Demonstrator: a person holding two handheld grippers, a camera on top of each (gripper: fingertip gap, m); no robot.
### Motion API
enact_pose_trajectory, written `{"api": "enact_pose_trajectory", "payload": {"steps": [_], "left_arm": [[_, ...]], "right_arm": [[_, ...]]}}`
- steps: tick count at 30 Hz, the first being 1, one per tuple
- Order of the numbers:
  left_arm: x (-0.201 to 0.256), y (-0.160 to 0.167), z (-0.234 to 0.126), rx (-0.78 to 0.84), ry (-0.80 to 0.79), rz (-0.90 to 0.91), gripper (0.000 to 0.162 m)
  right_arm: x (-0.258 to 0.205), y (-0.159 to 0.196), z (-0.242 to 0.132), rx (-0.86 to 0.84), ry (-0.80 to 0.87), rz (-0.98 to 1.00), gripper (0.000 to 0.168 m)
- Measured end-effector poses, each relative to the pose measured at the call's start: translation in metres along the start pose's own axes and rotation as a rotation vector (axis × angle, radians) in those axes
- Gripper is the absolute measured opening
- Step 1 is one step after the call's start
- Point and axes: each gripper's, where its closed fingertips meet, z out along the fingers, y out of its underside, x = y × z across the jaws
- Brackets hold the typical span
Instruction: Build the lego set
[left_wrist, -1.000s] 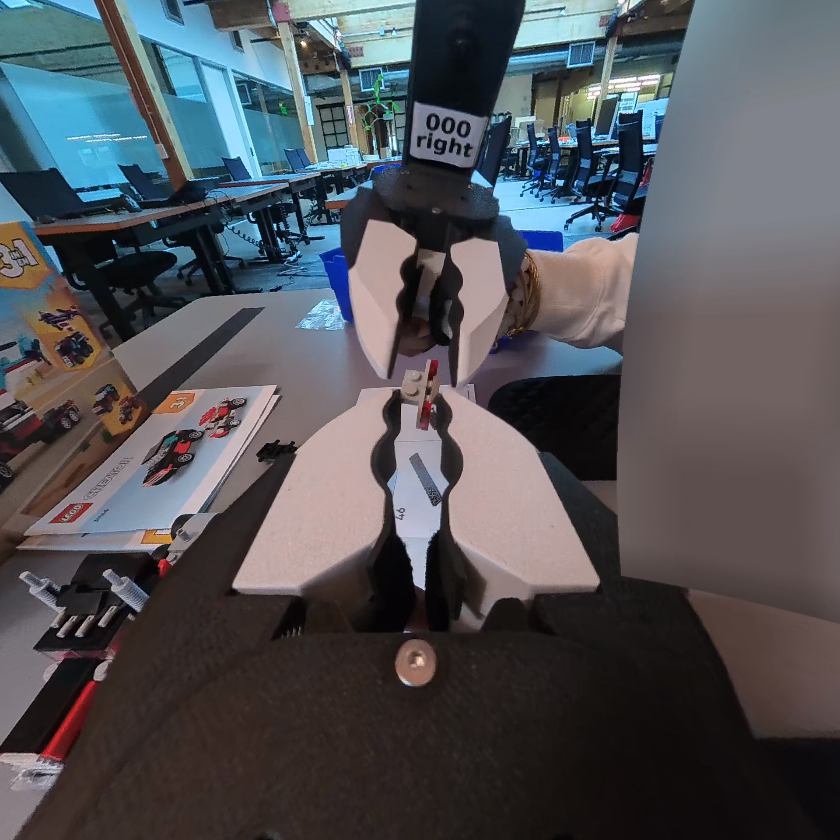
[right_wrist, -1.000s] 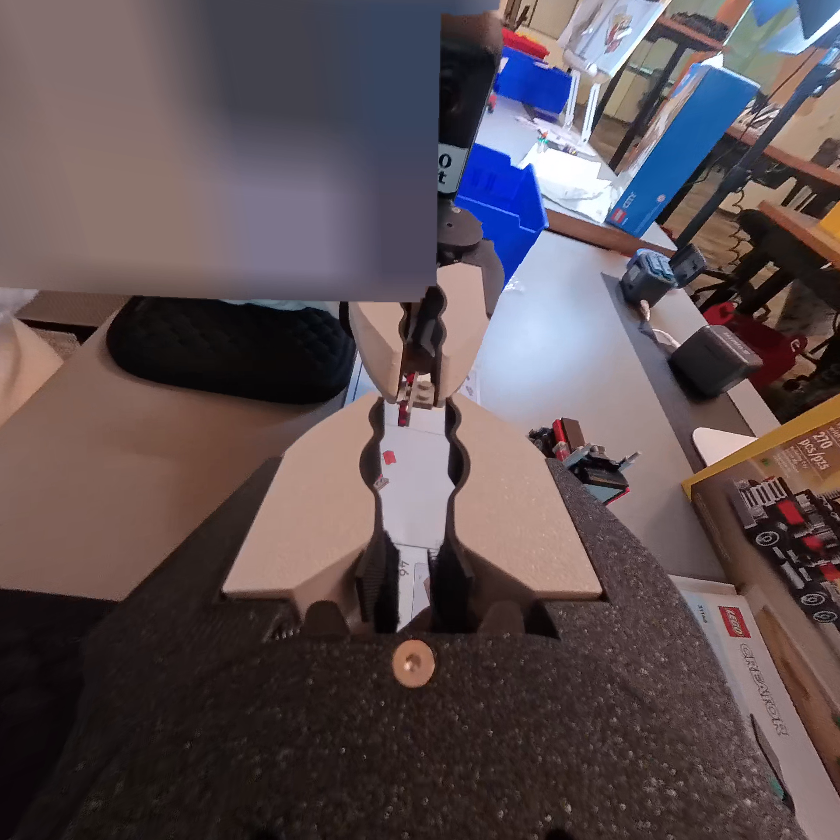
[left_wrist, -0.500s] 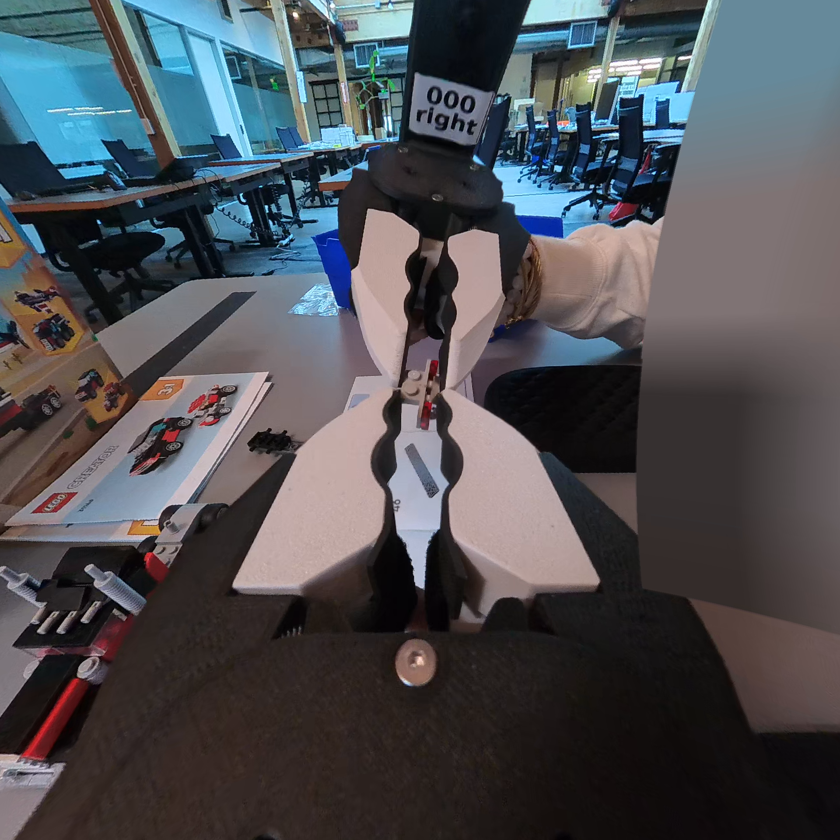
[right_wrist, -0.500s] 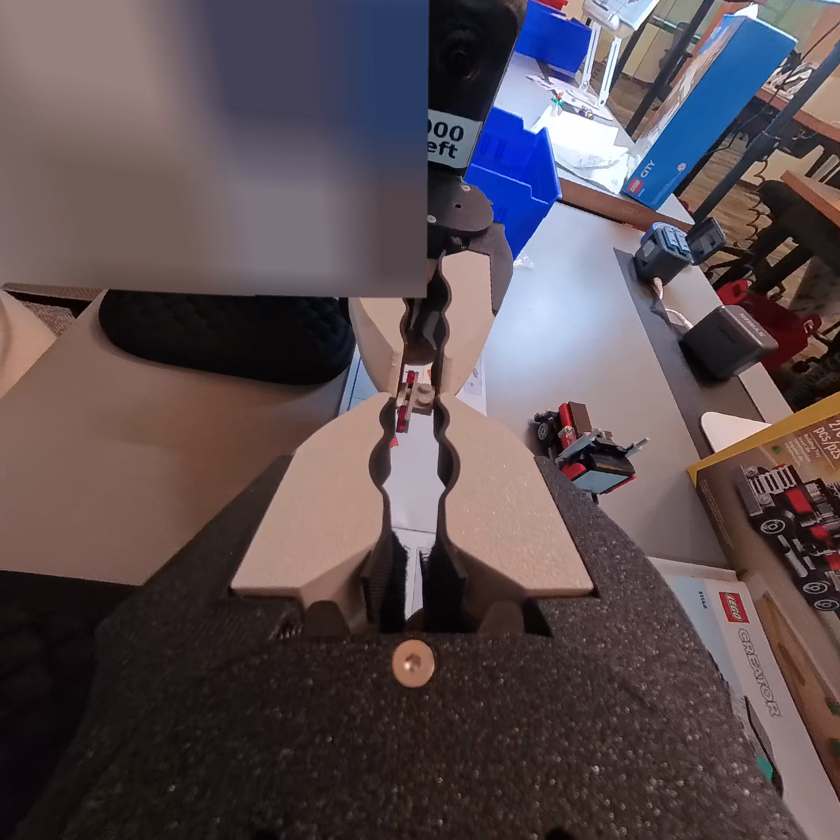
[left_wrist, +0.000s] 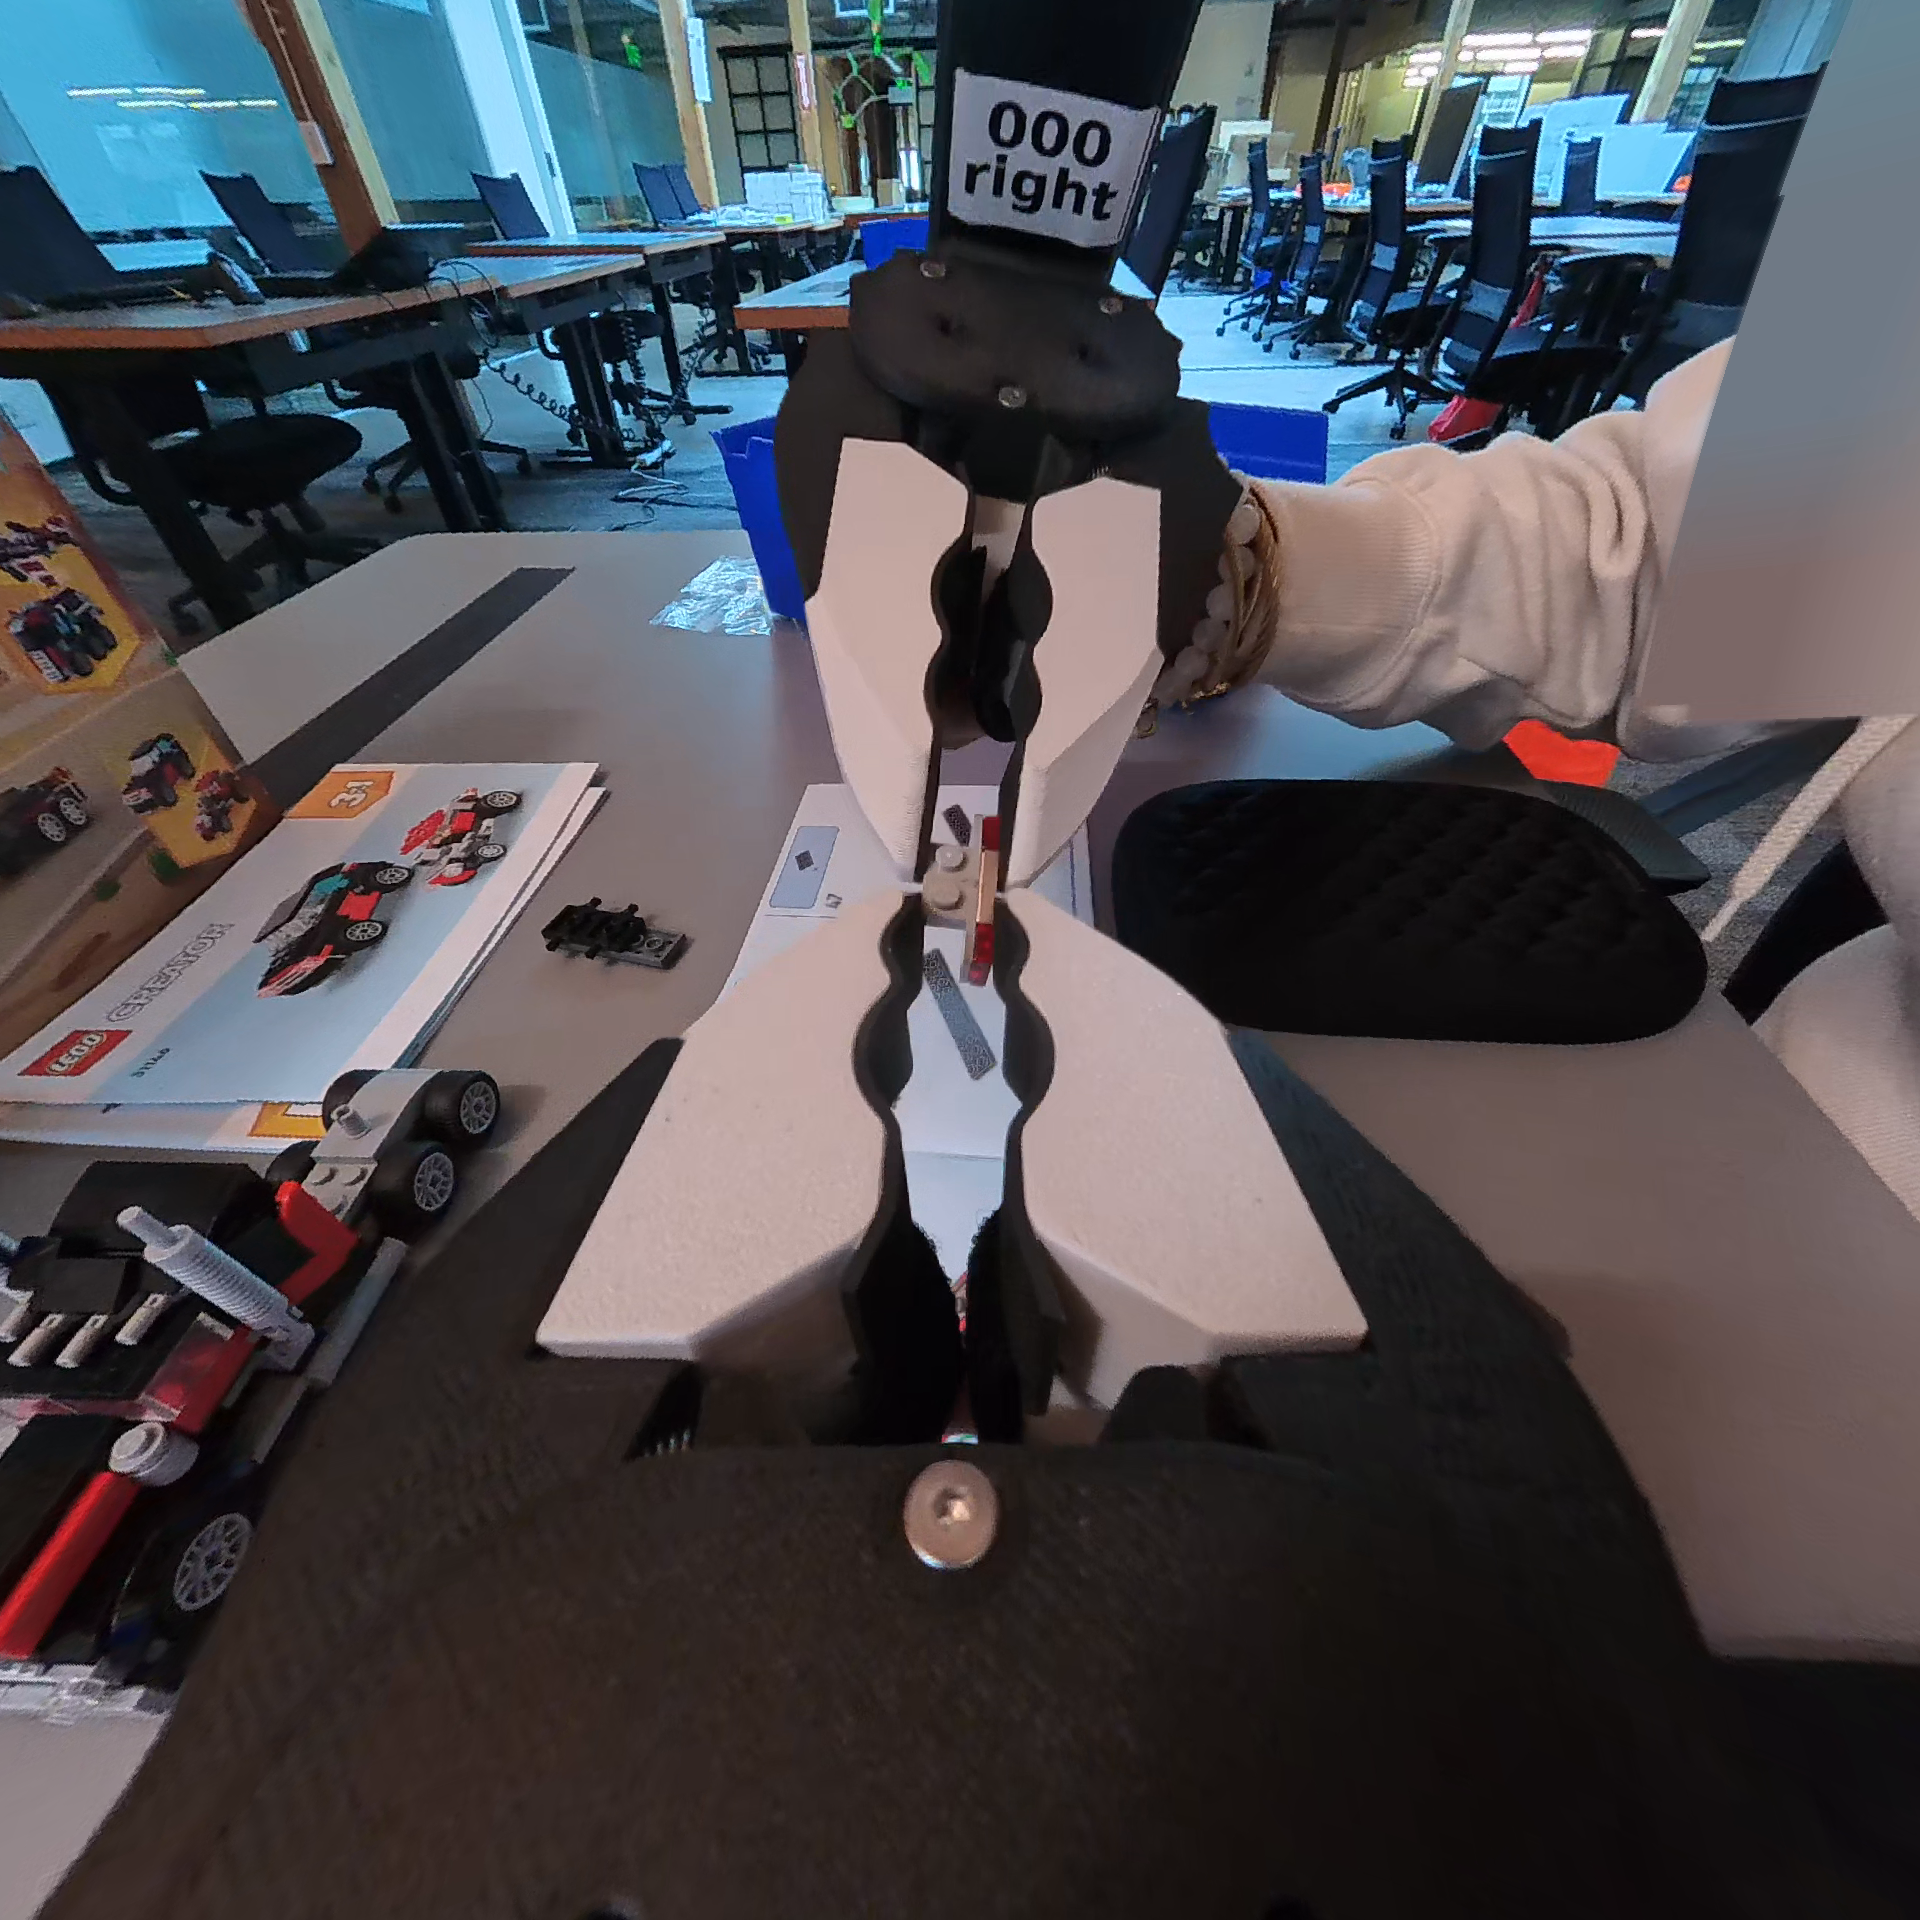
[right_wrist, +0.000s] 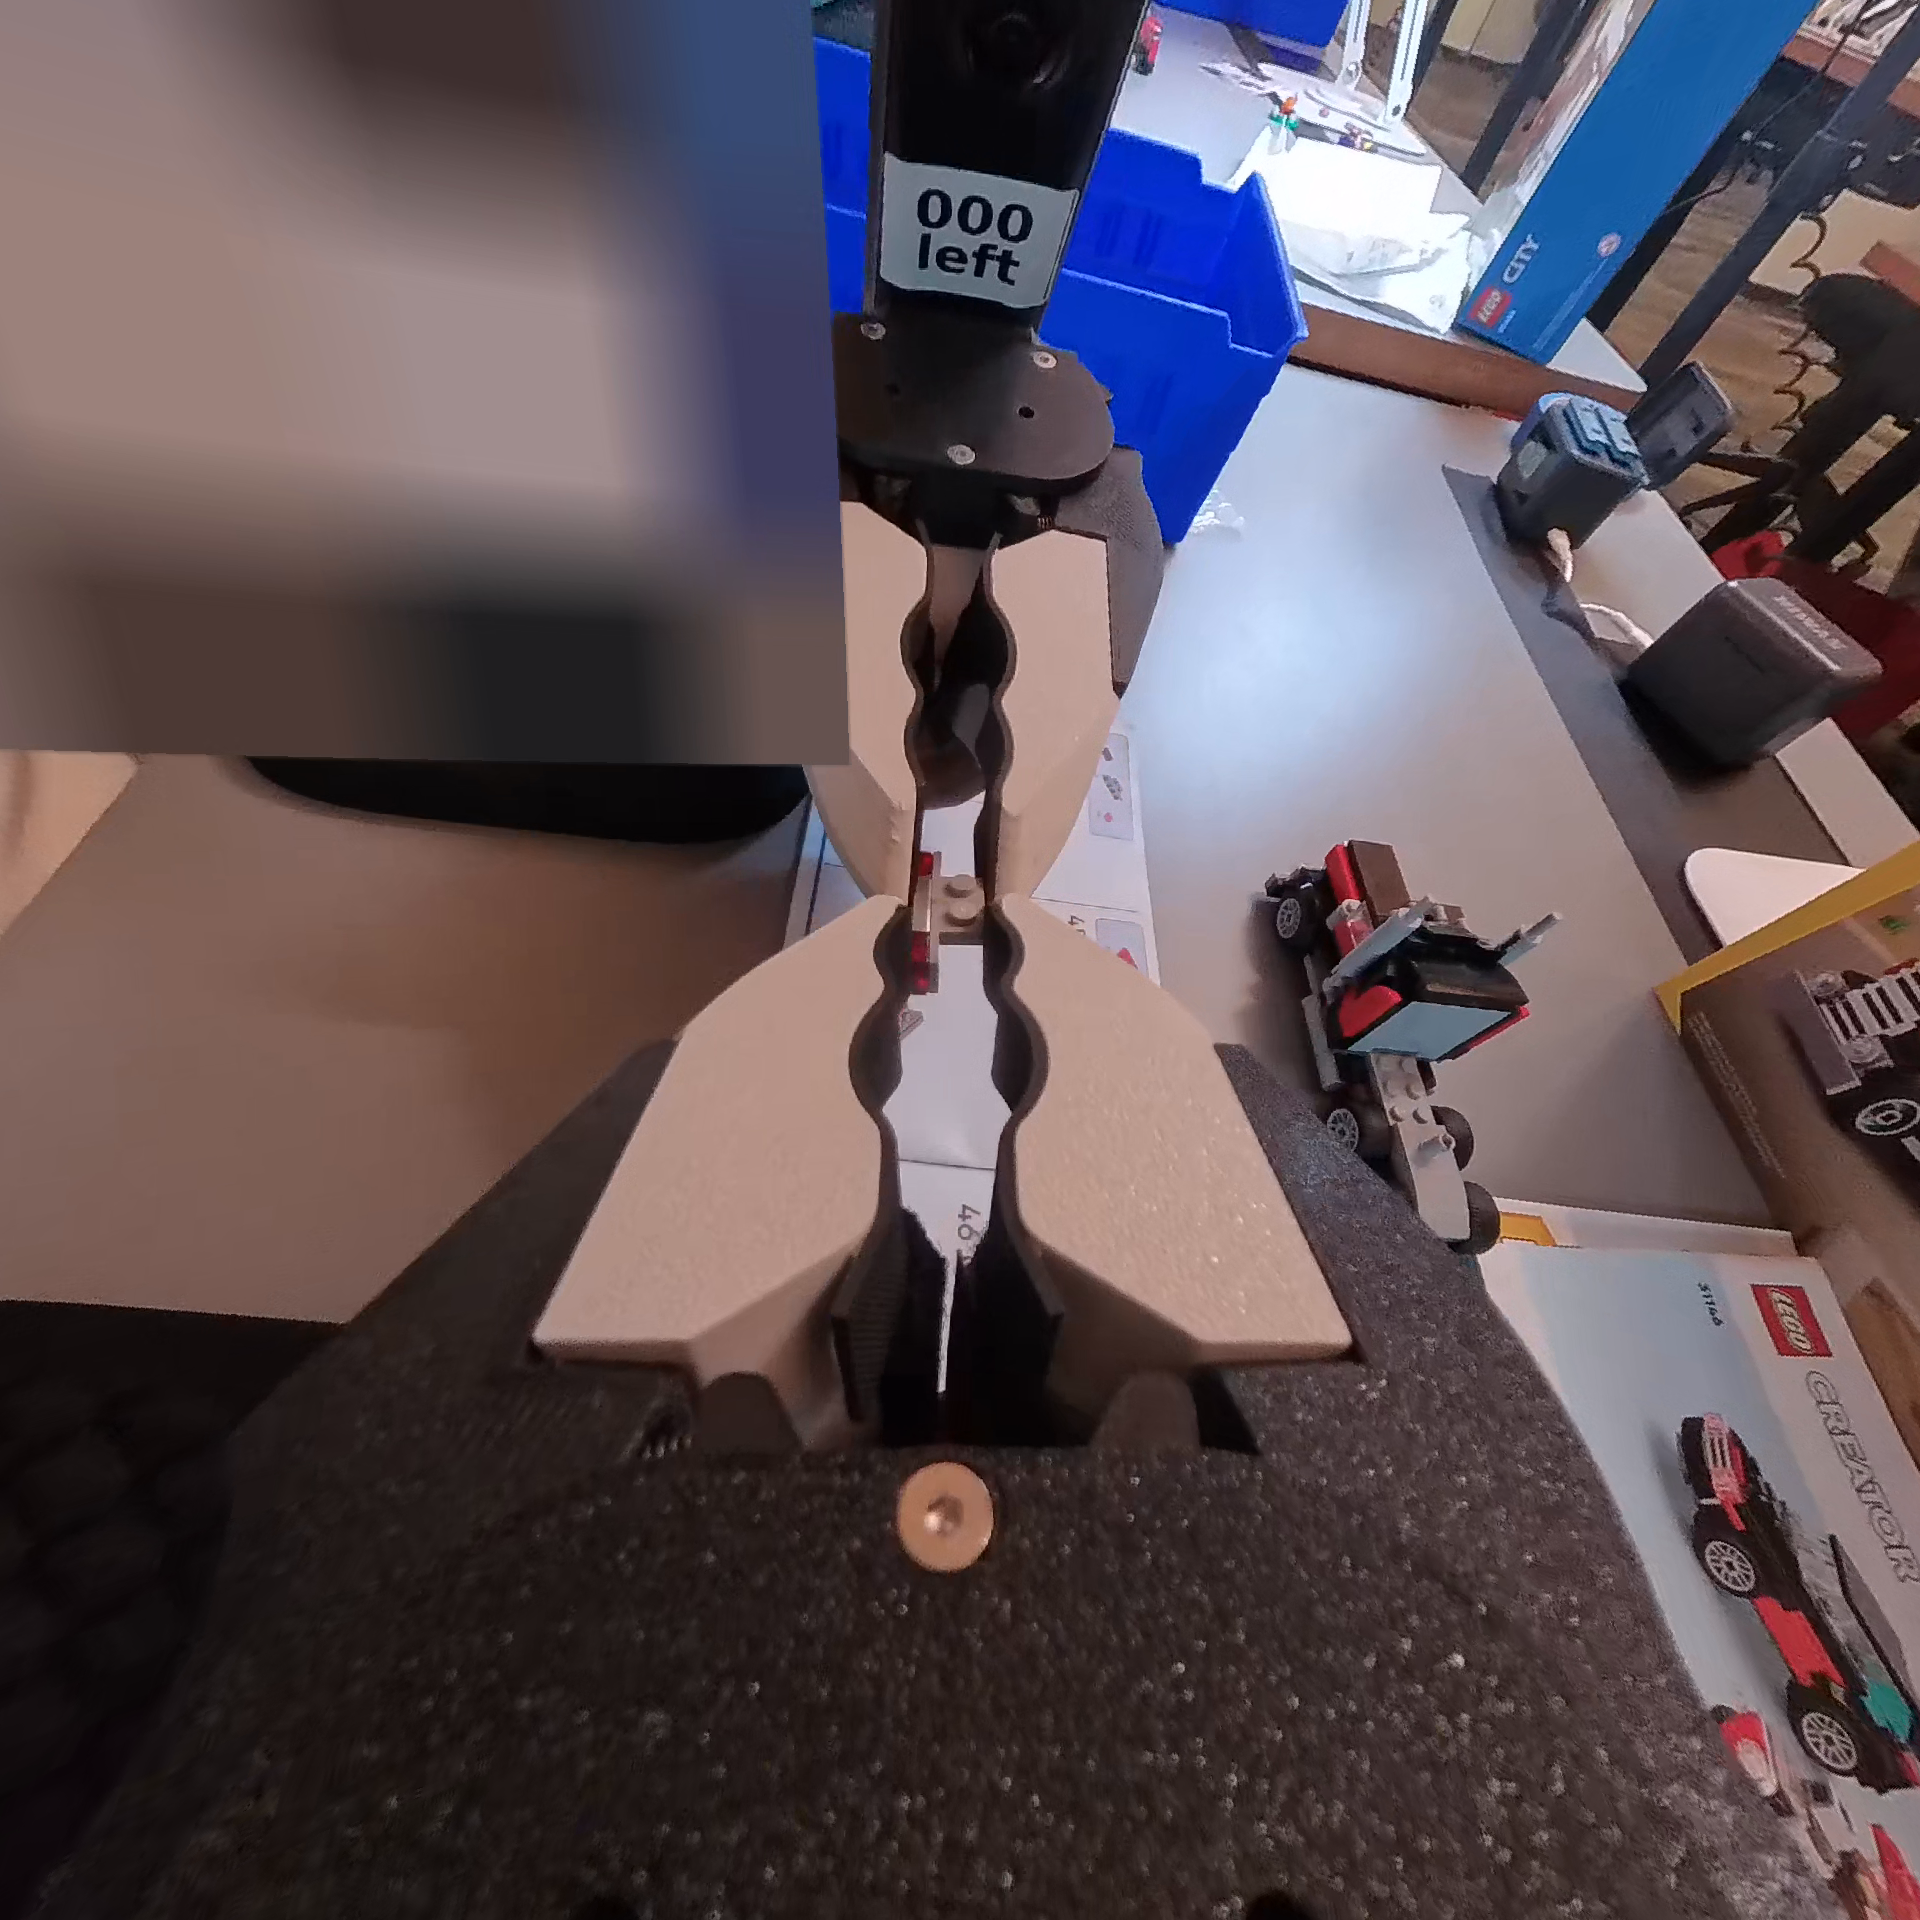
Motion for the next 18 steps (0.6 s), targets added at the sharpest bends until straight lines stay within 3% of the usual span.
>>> {"api": "enact_pose_trajectory", "payload": {"steps": [6,9,12,18], "left_arm": [[-0.002,-0.001,-0.001,0.017,-0.006,0.008,0.015],[-0.006,0.002,-0.005,0.016,-0.038,0.017,0.034],[-0.007,-0.005,-0.010,0.096,-0.041,0.008,0.033],[-0.014,-0.002,-0.006,0.107,-0.039,-0.129,0.022]], "right_arm": [[0.003,-0.001,-0.001,0.063,-0.008,0.024,0.013],[0.007,-0.004,-0.004,0.139,-0.010,0.095,0.014],[0.009,-0.006,-0.008,0.195,-0.012,0.168,0.013],[0.022,-0.003,-0.007,0.335,-0.115,0.655,0.013]]}}
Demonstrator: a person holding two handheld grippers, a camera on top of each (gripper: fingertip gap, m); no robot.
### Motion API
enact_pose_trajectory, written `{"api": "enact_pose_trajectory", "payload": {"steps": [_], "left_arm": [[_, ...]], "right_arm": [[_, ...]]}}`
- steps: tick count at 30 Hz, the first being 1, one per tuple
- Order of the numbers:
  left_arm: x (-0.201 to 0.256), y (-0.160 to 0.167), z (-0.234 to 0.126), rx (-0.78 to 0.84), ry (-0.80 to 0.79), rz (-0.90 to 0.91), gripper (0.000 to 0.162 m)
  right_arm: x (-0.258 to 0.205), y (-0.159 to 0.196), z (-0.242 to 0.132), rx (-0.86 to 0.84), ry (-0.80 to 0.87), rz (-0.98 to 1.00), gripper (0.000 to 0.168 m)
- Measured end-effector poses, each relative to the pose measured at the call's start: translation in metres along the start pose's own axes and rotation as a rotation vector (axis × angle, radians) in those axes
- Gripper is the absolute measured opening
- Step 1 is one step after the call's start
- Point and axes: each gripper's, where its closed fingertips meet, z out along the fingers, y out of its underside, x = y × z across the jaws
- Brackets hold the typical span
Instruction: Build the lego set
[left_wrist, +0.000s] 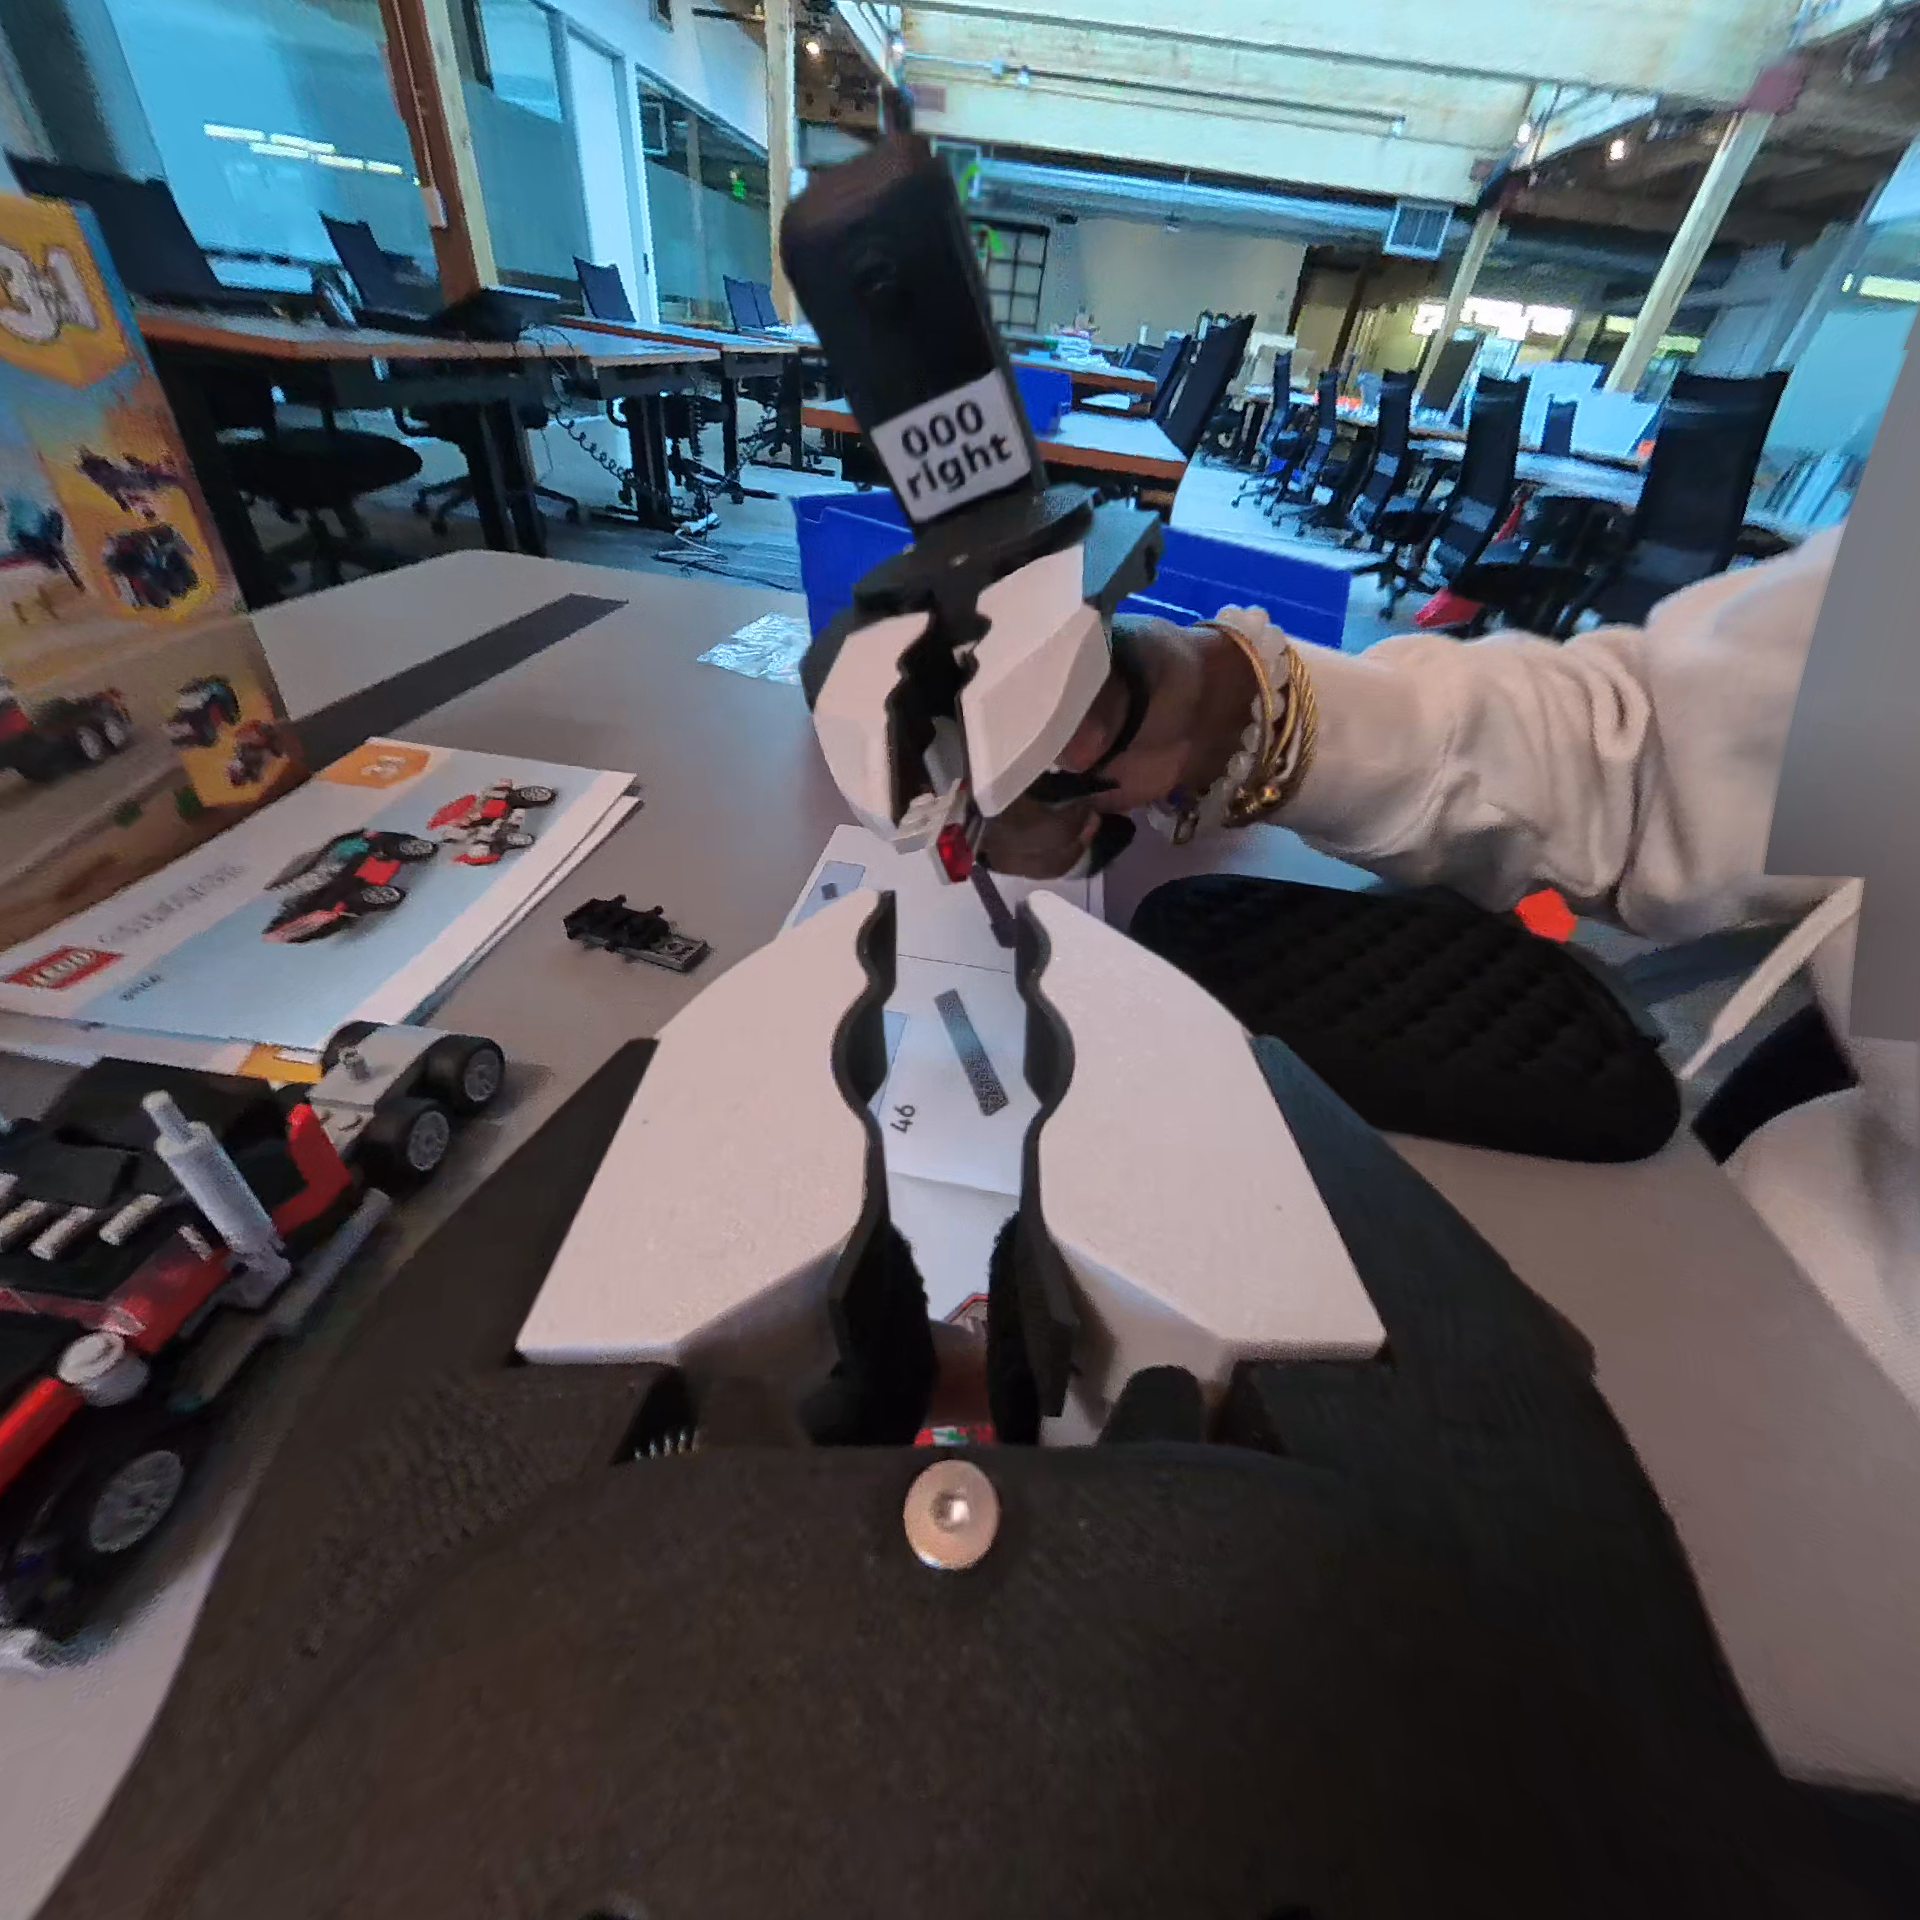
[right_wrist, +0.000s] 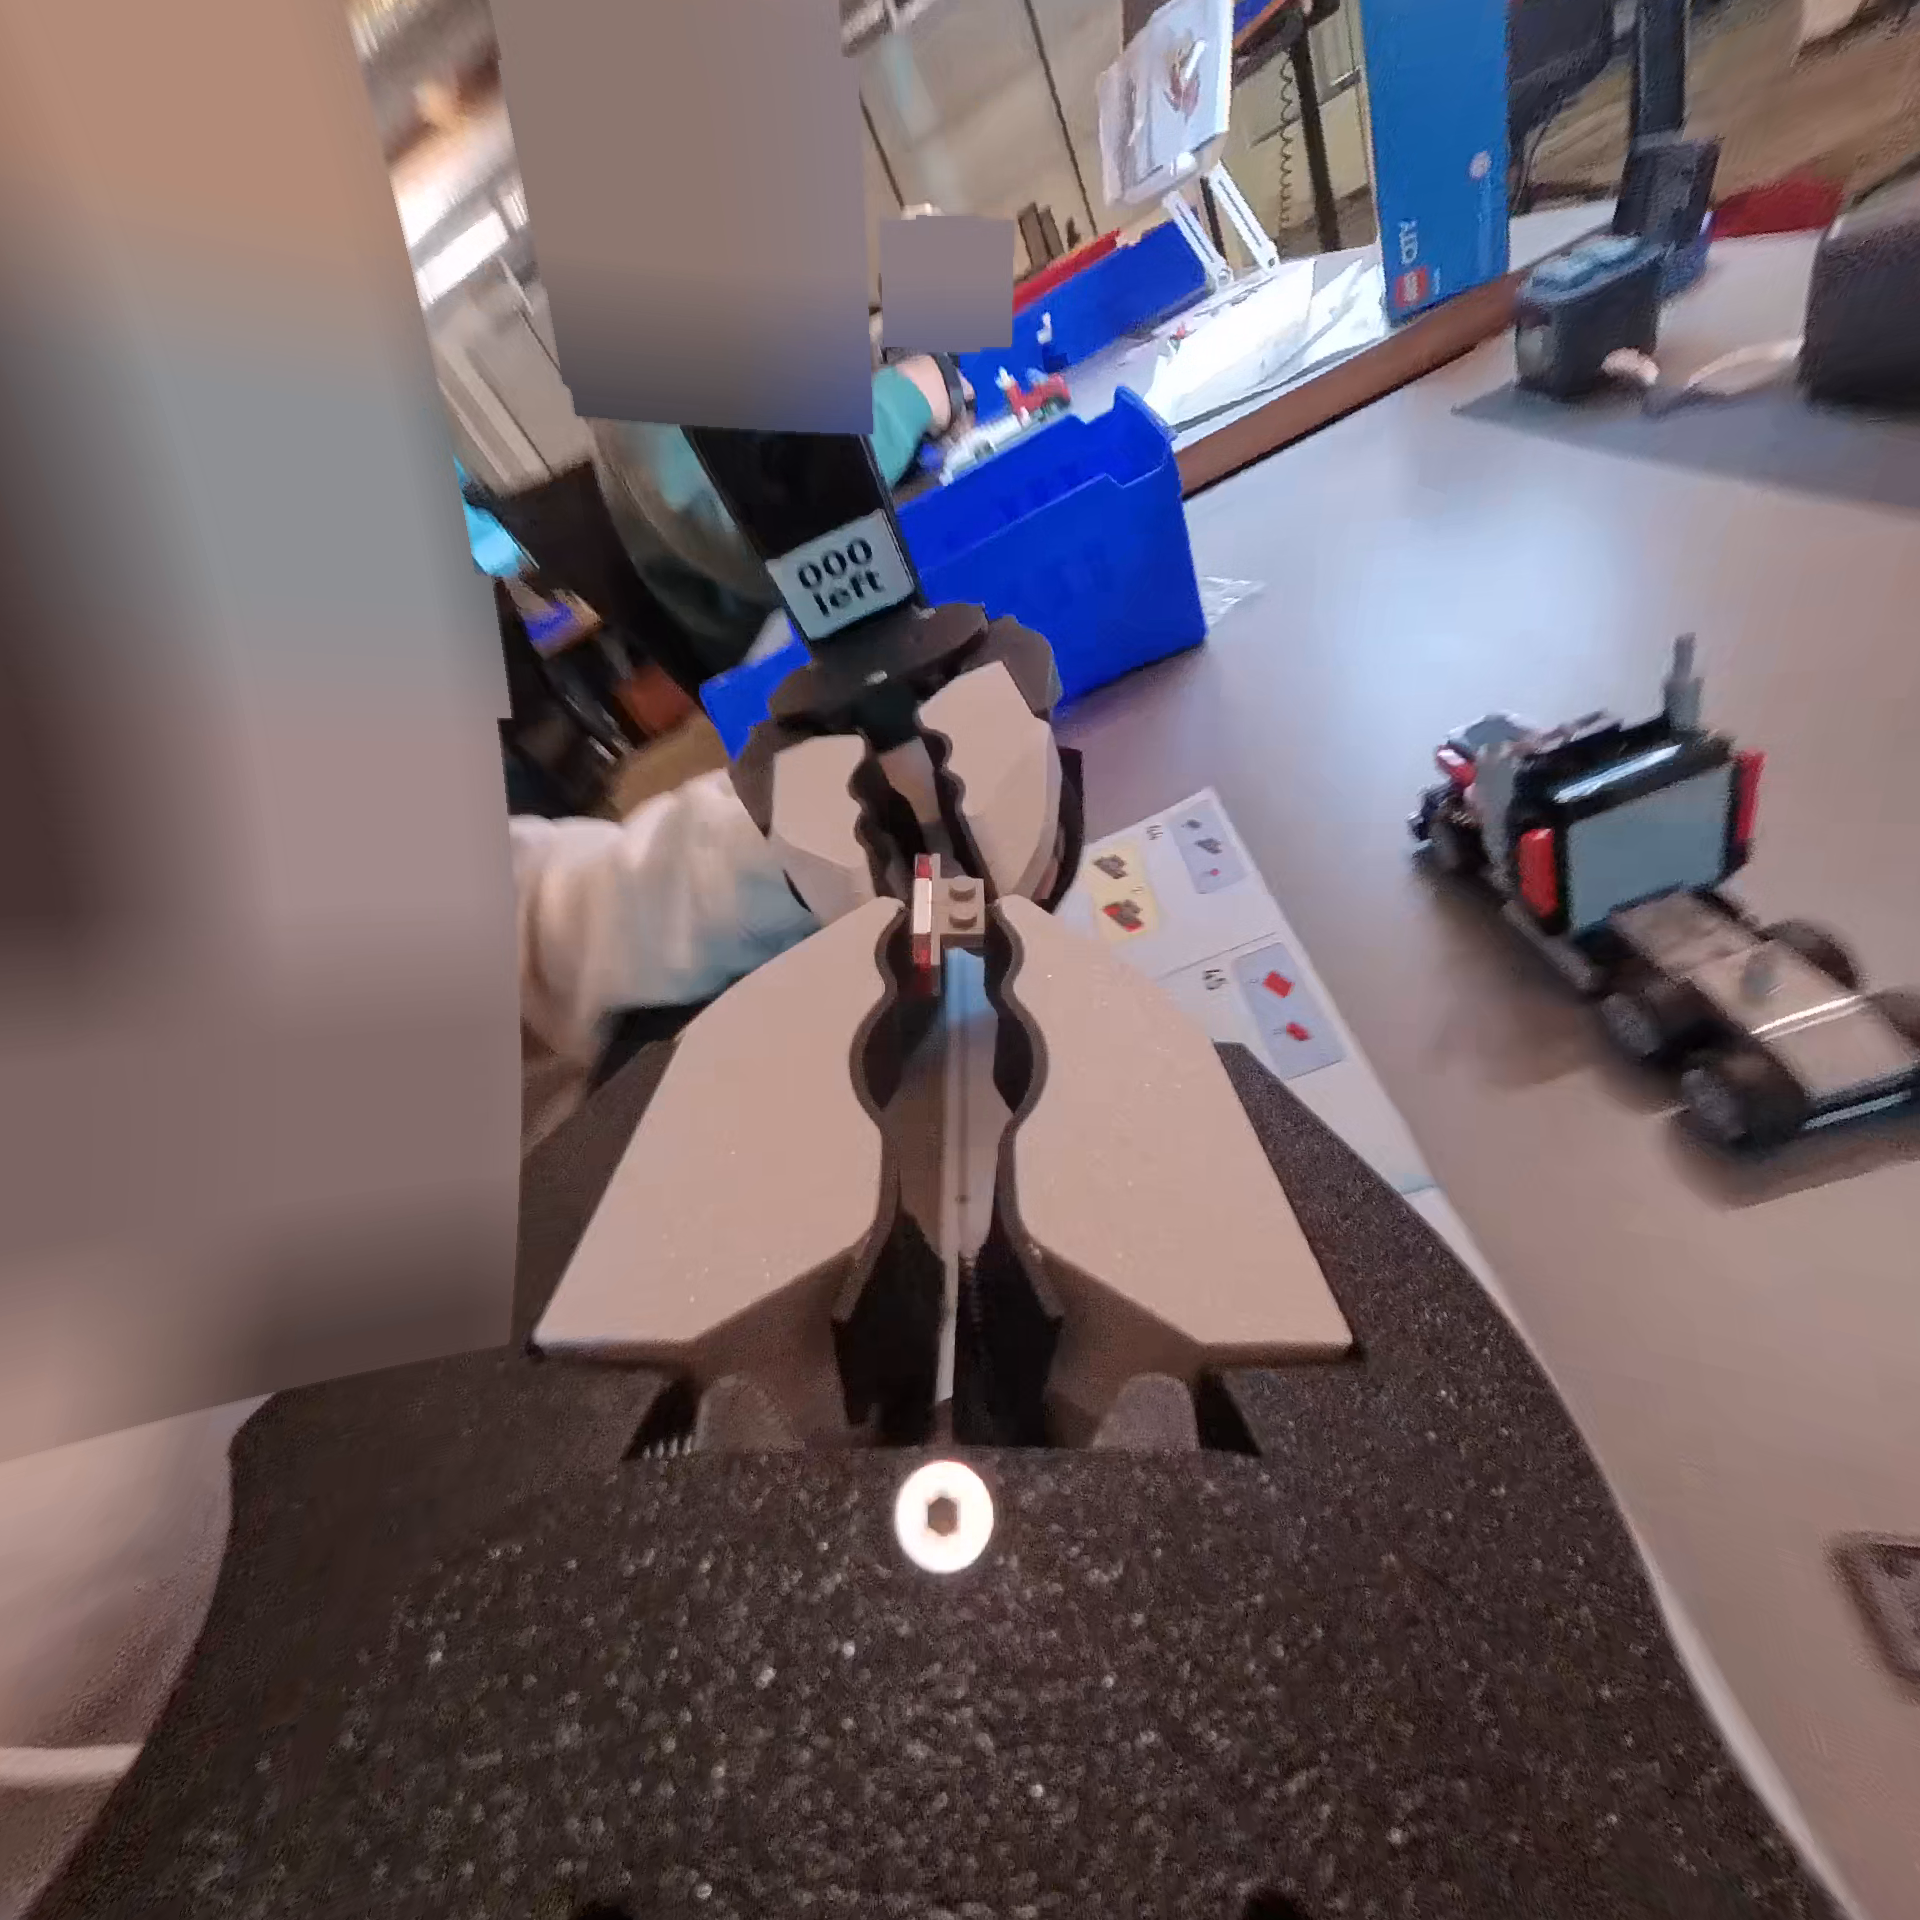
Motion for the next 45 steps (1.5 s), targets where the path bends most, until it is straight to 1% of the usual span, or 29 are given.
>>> {"api": "enact_pose_trajectory", "payload": {"steps": [2,3,5,6,8,9,11,12,13,16,17,20,21,22,27,31,32,33,34,35,37,38,39,42,45], "left_arm": [[-0.004,-0.001,-0.001,0.019,0.001,-0.079,0.017],[-0.004,-0.003,-0.001,0.036,0.014,-0.113,0.011],[-0.001,-0.006,-0.003,0.063,0.050,-0.171,0.004],[0.000,-0.007,-0.003,0.073,0.068,-0.197,0.003],[0.002,-0.010,-0.005,0.097,0.098,-0.237,0.004],[0.002,-0.011,-0.005,0.107,0.113,-0.259,0.007],[0.001,-0.012,-0.006,0.114,0.130,-0.306,0.021],[-0.001,-0.011,-0.006,0.109,0.119,-0.303,0.025],[-0.004,-0.009,-0.006,0.099,0.088,-0.263,0.027],[-0.017,-0.003,-0.007,0.049,-0.077,-0.041,0.028],[-0.019,-0.002,-0.007,0.036,-0.097,-0.036,0.028],[-0.017,0.004,-0.002,0.020,-0.033,-0.213,0.025],[-0.015,0.002,-0.002,0.046,-0.002,-0.256,0.016],[-0.014,-0.002,-0.003,0.077,0.013,-0.285,0.013],[-0.012,-0.005,-0.005,0.109,0.039,-0.325,0.005],[-0.011,-0.005,-0.005,0.103,0.059,-0.339,0.005],[-0.012,-0.003,-0.007,0.085,0.055,-0.315,0.011],[-0.015,-0.001,-0.009,0.062,0.030,-0.266,0.024],[-0.020,0.002,-0.012,0.034,-0.012,-0.187,0.030],[-0.025,0.003,-0.016,0.017,-0.059,-0.083,0.033],[-0.027,0.000,-0.022,0.028,-0.131,0.147,0.032],[-0.025,-0.002,-0.023,0.039,-0.147,0.246,0.029],[-0.023,-0.003,-0.023,0.046,-0.154,0.310,0.026],[-0.019,-0.003,-0.025,0.045,-0.133,0.366,0.024],[-0.018,0.004,-0.026,0.014,-0.122,0.421,0.029]], "right_arm": [[0.000,0.000,0.001,0.037,-0.048,0.108,0.013],[0.000,0.001,0.002,0.041,-0.057,0.134,0.013],[0.001,0.000,0.003,0.051,-0.059,0.139,0.013],[0.000,0.000,0.004,0.050,-0.061,0.134,0.013],[-0.002,-0.002,0.005,0.047,-0.068,0.131,0.013],[-0.002,-0.003,0.005,0.042,-0.062,0.131,0.013],[0.000,-0.003,0.005,0.035,-0.052,0.142,0.013],[0.002,-0.003,0.005,0.037,-0.050,0.167,0.013],[0.004,-0.002,0.005,0.039,-0.051,0.203,0.013],[0.013,0.003,0.007,0.039,-0.043,0.295,0.013],[0.016,0.004,0.007,0.044,-0.036,0.291,0.013],[0.015,0.000,0.010,0.064,-0.045,0.274,0.013],[0.014,-0.001,0.012,0.060,-0.038,0.256,0.013],[0.013,-0.002,0.013,0.060,-0.036,0.238,0.013],[0.013,-0.004,0.015,0.038,0.009,0.165,0.013],[0.013,-0.003,0.015,0.033,-0.006,0.197,0.013],[0.013,-0.003,0.015,0.041,-0.020,0.226,0.013],[0.013,-0.003,0.015,0.047,-0.036,0.261,0.013],[0.014,0.000,0.014,0.033,-0.055,0.297,0.013],[0.015,0.004,0.015,0.007,-0.074,0.331,0.013],[0.016,0.010,0.017,-0.035,-0.119,0.400,0.013],[0.015,0.010,0.019,-0.043,-0.155,0.435,0.013],[0.015,0.009,0.019,-0.044,-0.184,0.466,0.013],[0.013,0.008,0.022,-0.058,-0.245,0.506,0.013],[0.009,0.003,0.024,-0.049,-0.289,0.527,0.013]]}}
